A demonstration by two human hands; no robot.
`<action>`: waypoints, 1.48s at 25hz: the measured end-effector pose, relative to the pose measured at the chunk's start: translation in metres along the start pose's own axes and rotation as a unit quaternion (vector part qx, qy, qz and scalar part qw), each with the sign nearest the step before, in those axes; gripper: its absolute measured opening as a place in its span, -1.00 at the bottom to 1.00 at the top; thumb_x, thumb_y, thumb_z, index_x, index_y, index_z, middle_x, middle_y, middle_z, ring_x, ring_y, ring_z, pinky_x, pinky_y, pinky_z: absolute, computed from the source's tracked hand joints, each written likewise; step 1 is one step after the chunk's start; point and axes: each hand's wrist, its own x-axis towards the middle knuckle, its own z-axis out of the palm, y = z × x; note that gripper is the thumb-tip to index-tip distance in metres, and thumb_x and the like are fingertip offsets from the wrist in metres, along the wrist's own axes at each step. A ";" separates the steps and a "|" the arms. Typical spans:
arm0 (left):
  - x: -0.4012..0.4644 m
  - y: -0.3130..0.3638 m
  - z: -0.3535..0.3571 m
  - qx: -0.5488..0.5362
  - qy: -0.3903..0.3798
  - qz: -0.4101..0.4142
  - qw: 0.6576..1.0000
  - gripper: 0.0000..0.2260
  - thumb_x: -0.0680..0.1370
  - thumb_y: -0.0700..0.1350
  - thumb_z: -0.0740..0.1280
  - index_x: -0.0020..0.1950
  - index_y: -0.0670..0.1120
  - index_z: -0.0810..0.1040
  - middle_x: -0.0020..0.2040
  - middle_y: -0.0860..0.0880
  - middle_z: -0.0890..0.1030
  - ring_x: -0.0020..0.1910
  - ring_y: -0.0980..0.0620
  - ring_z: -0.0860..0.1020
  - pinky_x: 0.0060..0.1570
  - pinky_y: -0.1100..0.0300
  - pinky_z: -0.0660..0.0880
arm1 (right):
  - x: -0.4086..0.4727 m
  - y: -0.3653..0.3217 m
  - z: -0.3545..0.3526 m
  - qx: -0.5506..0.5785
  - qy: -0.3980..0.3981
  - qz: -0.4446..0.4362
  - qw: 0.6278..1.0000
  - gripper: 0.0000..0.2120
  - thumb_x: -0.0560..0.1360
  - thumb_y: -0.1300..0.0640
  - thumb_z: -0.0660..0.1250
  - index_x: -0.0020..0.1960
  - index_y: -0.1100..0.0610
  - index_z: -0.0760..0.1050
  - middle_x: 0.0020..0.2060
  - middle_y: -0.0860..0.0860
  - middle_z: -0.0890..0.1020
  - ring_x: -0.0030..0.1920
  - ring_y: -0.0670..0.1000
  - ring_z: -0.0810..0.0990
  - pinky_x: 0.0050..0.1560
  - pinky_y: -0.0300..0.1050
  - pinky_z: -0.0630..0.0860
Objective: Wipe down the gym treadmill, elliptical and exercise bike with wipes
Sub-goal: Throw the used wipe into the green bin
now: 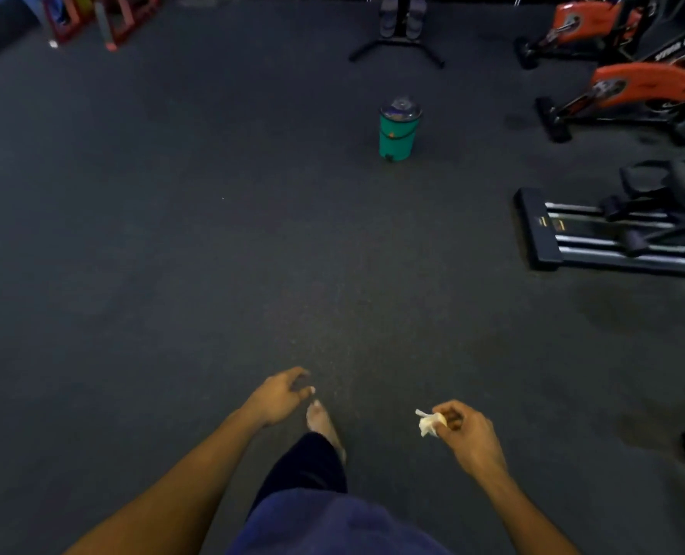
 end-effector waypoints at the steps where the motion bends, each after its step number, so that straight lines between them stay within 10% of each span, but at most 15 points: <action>1: 0.024 0.005 -0.010 -0.017 0.005 -0.009 1.000 -0.61 0.65 0.07 0.32 0.45 0.00 0.44 0.30 0.03 0.54 0.26 0.02 0.54 0.16 0.21 0.43 | 0.032 -0.012 -0.005 -0.002 -0.005 -0.005 1.000 -0.82 0.38 0.20 0.54 -0.14 -0.06 0.63 -0.30 -0.15 0.69 -0.26 -0.24 0.64 -0.28 -0.31 0.51; 18: 0.490 0.298 -0.271 0.043 -0.026 0.002 0.999 -0.59 0.63 0.12 0.33 0.42 -0.04 0.49 0.36 -0.03 0.55 0.32 -0.01 0.53 0.28 0.12 0.44 | 0.540 -0.168 -0.189 0.048 0.013 0.046 0.998 -0.81 0.42 0.22 0.52 -0.17 -0.05 0.59 -0.28 -0.13 0.68 -0.26 -0.17 0.64 -0.28 -0.38 0.49; 24: 0.634 0.444 -0.341 0.116 -0.052 0.023 0.992 -0.47 0.66 0.16 0.27 0.56 -0.06 0.36 0.54 -0.06 0.40 0.49 -0.05 0.39 0.44 0.15 0.29 | 0.717 -0.215 -0.285 0.016 0.008 0.030 0.999 -0.78 0.38 0.20 0.47 -0.25 -0.12 0.56 -0.35 -0.20 0.68 -0.30 -0.24 0.63 -0.18 -0.07 0.61; 37: 0.938 0.648 -0.525 -0.019 0.001 0.051 0.999 -0.62 0.66 0.03 0.32 0.42 -0.10 0.47 0.35 -0.09 0.57 0.24 0.00 0.54 0.17 0.21 0.42 | 1.112 -0.416 -0.410 -0.042 -0.039 -0.023 0.998 -0.85 0.42 0.19 0.48 -0.14 -0.05 0.60 -0.30 -0.15 0.69 -0.29 -0.27 0.62 -0.22 -0.21 0.55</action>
